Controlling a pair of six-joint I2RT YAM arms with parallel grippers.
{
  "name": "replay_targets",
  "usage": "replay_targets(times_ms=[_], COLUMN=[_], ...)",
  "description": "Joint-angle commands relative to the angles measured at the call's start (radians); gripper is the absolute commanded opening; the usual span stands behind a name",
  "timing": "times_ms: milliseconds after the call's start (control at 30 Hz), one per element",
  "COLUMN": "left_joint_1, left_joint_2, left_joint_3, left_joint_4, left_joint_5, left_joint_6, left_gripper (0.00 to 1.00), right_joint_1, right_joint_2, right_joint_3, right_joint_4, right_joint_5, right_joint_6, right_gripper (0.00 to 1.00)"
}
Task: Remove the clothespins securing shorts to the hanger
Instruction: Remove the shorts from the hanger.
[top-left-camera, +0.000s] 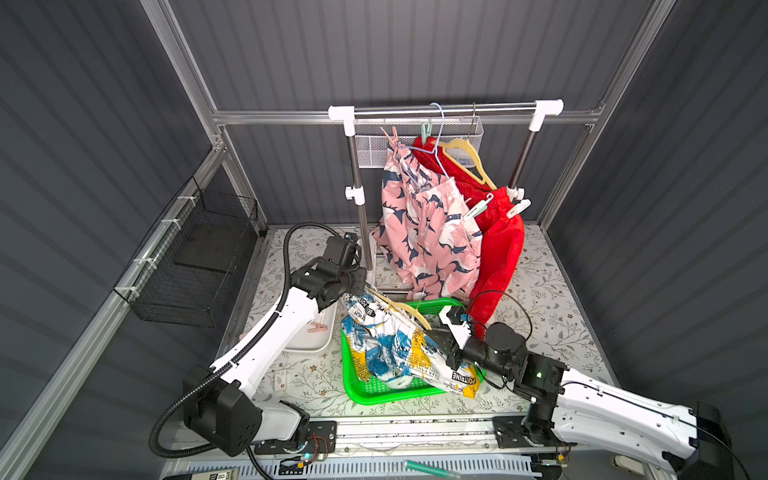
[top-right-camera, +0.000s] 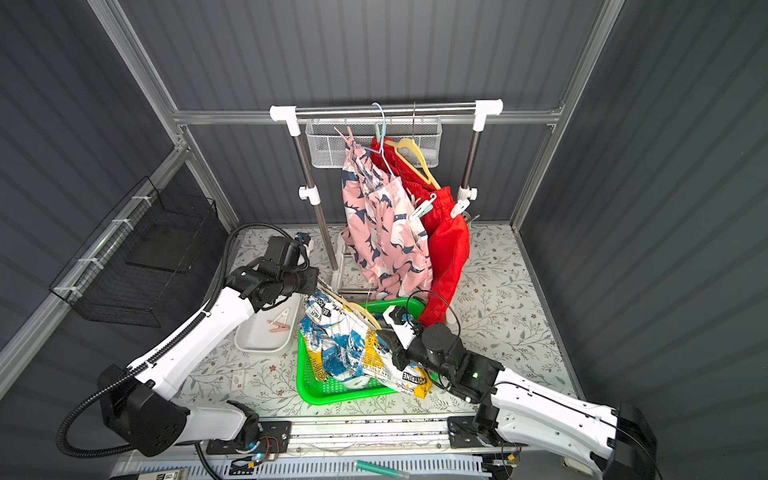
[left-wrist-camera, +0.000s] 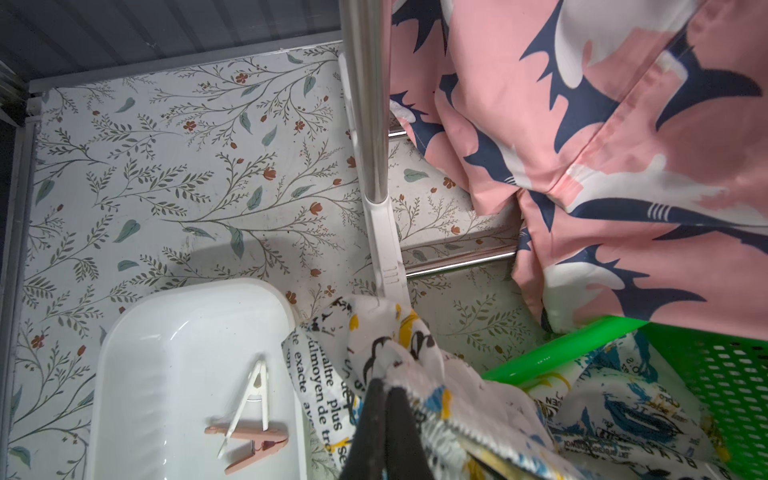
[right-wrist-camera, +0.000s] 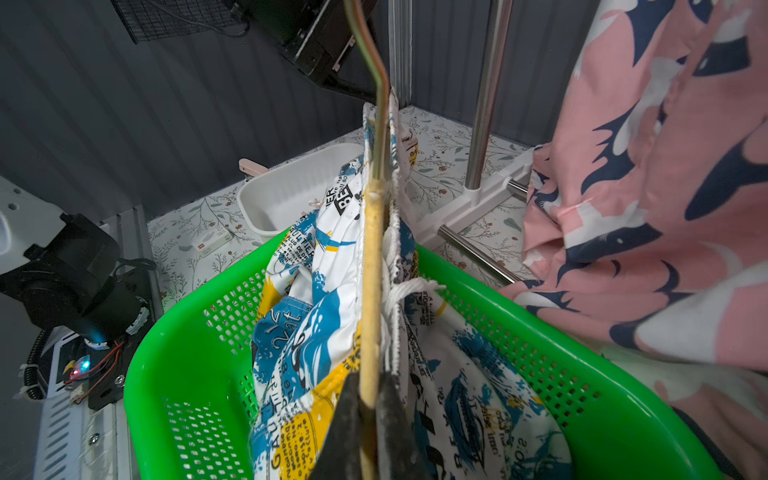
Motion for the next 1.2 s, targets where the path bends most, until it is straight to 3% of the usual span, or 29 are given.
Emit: replay_targets(times_ms=[0,400,1167], left_joint_1=[0.078,0.151,0.153], left_joint_2=[0.017,0.037,-0.05], left_joint_3=[0.051,0.053,-0.015], left_joint_4=[0.027,0.045,0.045], left_joint_5=[-0.037,0.053,0.116], left_joint_6=[-0.006,-0.026,-0.05], left_gripper=[0.0,0.0,0.0], right_joint_1=[0.009,0.009,0.009], right_joint_2=[-0.038,-0.149,-0.233], right_joint_3=[-0.029,-0.072,-0.062], right_joint_4=[-0.111,-0.126,-0.035], right_joint_5=[-0.07,-0.107,-0.055], right_joint_6=[0.009,0.014,0.02], right_gripper=[0.0,0.0,0.0])
